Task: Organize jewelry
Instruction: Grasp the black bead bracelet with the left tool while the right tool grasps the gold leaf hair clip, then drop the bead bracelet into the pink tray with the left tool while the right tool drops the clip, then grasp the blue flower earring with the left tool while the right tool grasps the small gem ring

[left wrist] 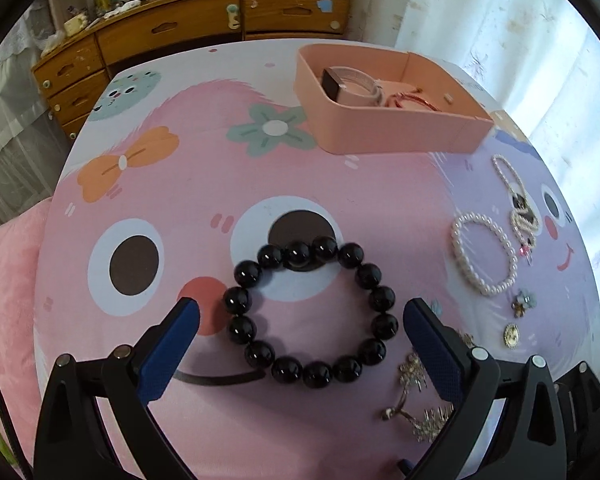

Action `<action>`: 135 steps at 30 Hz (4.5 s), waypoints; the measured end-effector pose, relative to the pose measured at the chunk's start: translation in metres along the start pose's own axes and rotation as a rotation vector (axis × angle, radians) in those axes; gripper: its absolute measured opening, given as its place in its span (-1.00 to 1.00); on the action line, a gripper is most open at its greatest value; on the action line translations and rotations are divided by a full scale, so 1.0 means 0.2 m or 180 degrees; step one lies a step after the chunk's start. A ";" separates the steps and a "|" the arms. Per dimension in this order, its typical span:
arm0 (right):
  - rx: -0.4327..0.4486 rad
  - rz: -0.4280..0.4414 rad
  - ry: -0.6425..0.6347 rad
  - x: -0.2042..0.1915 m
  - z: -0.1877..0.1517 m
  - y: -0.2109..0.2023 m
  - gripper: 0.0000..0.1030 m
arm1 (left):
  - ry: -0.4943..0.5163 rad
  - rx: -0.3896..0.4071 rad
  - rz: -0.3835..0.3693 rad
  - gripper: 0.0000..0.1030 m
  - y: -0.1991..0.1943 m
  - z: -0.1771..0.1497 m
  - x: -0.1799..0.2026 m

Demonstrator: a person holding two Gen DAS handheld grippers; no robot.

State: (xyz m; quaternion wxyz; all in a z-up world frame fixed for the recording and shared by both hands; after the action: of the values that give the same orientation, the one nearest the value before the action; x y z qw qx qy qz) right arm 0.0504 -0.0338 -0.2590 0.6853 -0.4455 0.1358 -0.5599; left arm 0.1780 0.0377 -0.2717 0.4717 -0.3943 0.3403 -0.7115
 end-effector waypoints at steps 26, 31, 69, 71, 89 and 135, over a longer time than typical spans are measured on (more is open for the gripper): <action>-0.0214 0.0309 0.0379 0.10 0.04 0.10 0.14 | -0.0533 0.0093 0.0117 -0.75 0.00 0.02 -0.21; -0.0245 0.0312 0.0387 0.11 0.03 0.09 0.14 | -0.0558 0.0100 0.0077 -0.76 -0.01 0.02 -0.21; 0.0260 0.0149 0.1224 0.75 0.61 -0.04 0.15 | -0.0147 0.1201 -0.0723 -0.75 -0.61 0.58 0.18; 0.0288 0.0118 0.1190 0.78 0.64 -0.03 0.15 | -0.0152 0.1240 -0.0744 -0.75 -0.61 0.62 0.19; 0.0414 0.0104 0.1176 1.03 0.85 0.28 0.15 | -0.0186 0.1244 -0.0741 -0.75 -0.36 0.92 0.30; -0.0117 0.0198 0.1809 0.80 0.18 -0.11 0.18 | -0.0018 0.0380 -0.0516 0.58 -0.40 0.28 0.15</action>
State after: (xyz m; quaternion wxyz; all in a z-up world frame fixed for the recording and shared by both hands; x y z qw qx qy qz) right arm 0.1146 -0.1582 -0.1713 0.6284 -0.2787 0.3462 -0.6384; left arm 0.1880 0.0284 -0.1699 0.4362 -0.3938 0.2629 -0.7652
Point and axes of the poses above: each gripper's, at about its wrist camera, not at the fingertips, and y roughly the way its jaws point, x to its right, z to its top, the point moved 8 cm from there along y, roughly the way its jaws point, and after that the axes turned 9 degrees about -z, right-handed, at the moved point
